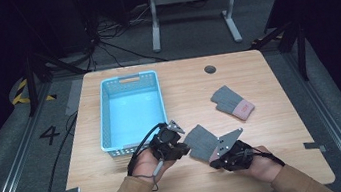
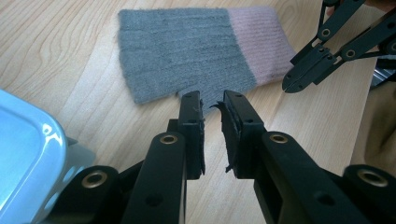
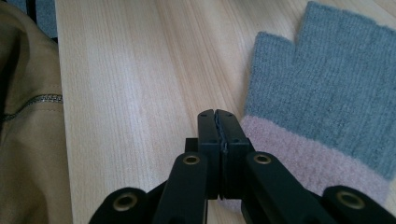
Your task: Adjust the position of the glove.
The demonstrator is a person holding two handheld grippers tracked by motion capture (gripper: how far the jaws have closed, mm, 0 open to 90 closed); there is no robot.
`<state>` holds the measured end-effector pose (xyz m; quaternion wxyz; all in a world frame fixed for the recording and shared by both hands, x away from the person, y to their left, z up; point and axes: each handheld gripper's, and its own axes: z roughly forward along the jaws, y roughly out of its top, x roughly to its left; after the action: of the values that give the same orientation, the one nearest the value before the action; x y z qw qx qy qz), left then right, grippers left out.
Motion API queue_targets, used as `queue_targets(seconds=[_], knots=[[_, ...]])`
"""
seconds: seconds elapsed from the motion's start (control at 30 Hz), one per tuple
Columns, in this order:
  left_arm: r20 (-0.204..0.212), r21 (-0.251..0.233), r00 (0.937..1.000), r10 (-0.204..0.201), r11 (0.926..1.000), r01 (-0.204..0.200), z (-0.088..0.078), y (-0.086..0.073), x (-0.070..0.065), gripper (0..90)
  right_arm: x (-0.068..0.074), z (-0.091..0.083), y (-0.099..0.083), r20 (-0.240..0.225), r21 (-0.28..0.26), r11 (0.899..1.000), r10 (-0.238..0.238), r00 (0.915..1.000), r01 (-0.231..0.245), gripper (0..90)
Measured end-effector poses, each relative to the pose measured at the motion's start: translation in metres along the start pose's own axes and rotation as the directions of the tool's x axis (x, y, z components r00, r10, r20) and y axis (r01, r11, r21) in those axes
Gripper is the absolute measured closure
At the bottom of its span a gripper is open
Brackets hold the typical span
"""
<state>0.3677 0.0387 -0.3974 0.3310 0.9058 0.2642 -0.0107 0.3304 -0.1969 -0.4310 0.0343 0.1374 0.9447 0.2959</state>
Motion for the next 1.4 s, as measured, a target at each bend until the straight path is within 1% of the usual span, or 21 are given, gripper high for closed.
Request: queue_targets(seconds=[0.23, 0.33, 0.43, 0.63, 0.73, 0.77, 0.93, 1.0, 1.03, 1.07, 1.13, 1.2, 1.23, 1.3, 1.4], knots=[[0.002, -0.002, 1.0000, 0.000, 1.0000, 0.000, 0.000, 0.000, 0.000, 78.7, 0.003, 0.004, 0.000, -0.013, 0.017, 1.000, -0.008, 0.9999, 0.008, 90.0], [0.002, -0.002, 1.0000, -0.001, 1.0000, 0.001, 0.000, 0.000, 0.000, 78.7, 0.002, 0.005, 0.000, -0.011, 0.017, 1.000, -0.007, 0.9999, 0.007, 90.0], [0.003, 0.000, 1.0000, 0.002, 1.0000, -0.002, 0.000, 0.000, 0.000, 78.7, 0.000, 0.005, -0.002, 0.001, 0.023, 1.000, 0.006, 1.0000, -0.006, 90.0], [0.005, 0.001, 1.0000, 0.000, 1.0000, 0.000, 0.000, 0.001, 0.000, 78.6, -0.003, 0.004, -0.005, 0.019, 0.032, 0.999, 0.016, 0.9997, -0.016, 90.0], [0.007, 0.003, 1.0000, 0.002, 1.0000, -0.002, 0.000, 0.001, 0.000, 78.6, -0.006, 0.003, -0.007, 0.028, 0.033, 0.999, 0.012, 0.9995, -0.013, 90.0], [0.010, 0.004, 1.0000, 0.001, 1.0000, -0.001, 0.000, 0.001, 0.001, 78.5, -0.007, 0.002, -0.007, 0.032, 0.031, 0.999, 0.023, 0.9992, -0.024, 90.0], [0.029, 0.007, 0.9996, -0.008, 0.9999, 0.008, 0.001, 0.002, 0.002, 76.8, -0.011, 0.000, -0.011, 0.047, 0.034, 0.998, 0.042, 0.9980, -0.043, 90.0], [0.029, 0.011, 0.9996, -0.008, 0.9999, 0.007, 0.001, 0.003, 0.002, 76.6, -0.013, -0.001, -0.013, 0.052, 0.036, 0.998, 0.040, 0.9978, -0.042, 90.0], [0.030, 0.010, 0.9995, -0.007, 0.9999, 0.006, 0.001, 0.003, 0.002, 76.6, -0.015, -0.001, -0.015, 0.064, 0.033, 0.998, 0.053, 0.9965, -0.055, 90.0], [0.030, 0.010, 0.9995, -0.007, 0.9999, 0.006, 0.001, 0.003, 0.002, 76.6, -0.015, -0.001, -0.015, 0.064, 0.033, 0.998, 0.053, 0.9965, -0.055, 90.0], [0.034, 0.007, 0.9994, -0.008, 0.9999, 0.007, 0.001, 0.004, 0.002, 76.6, -0.017, -0.003, -0.017, 0.070, 0.032, 0.997, 0.070, 0.9951, -0.072, 90.0], [0.036, 0.006, 0.9993, -0.008, 1.0000, 0.008, 0.001, 0.004, 0.002, 76.6, -0.018, -0.004, -0.018, 0.070, 0.033, 0.997, 0.069, 0.9952, -0.071, 90.0], [0.036, 0.002, 0.9993, -0.008, 1.0000, 0.008, 0.001, 0.004, 0.002, 76.6, -0.019, -0.004, -0.019, 0.074, 0.030, 0.996, 0.082, 0.9939, -0.084, 90.0], [0.037, 0.003, 0.9993, -0.007, 1.0000, 0.007, 0.001, 0.004, 0.002, 76.6, -0.020, -0.004, -0.020, 0.077, 0.033, 0.996, 0.078, 0.9940, -0.081, 90.0], [0.038, 0.003, 0.9992, -0.007, 1.0000, 0.007, 0.002, 0.005, 0.002, 76.7, -0.022, -0.005, -0.022, 0.085, 0.035, 0.995, 0.088, 0.9925, -0.091, 90.0]])
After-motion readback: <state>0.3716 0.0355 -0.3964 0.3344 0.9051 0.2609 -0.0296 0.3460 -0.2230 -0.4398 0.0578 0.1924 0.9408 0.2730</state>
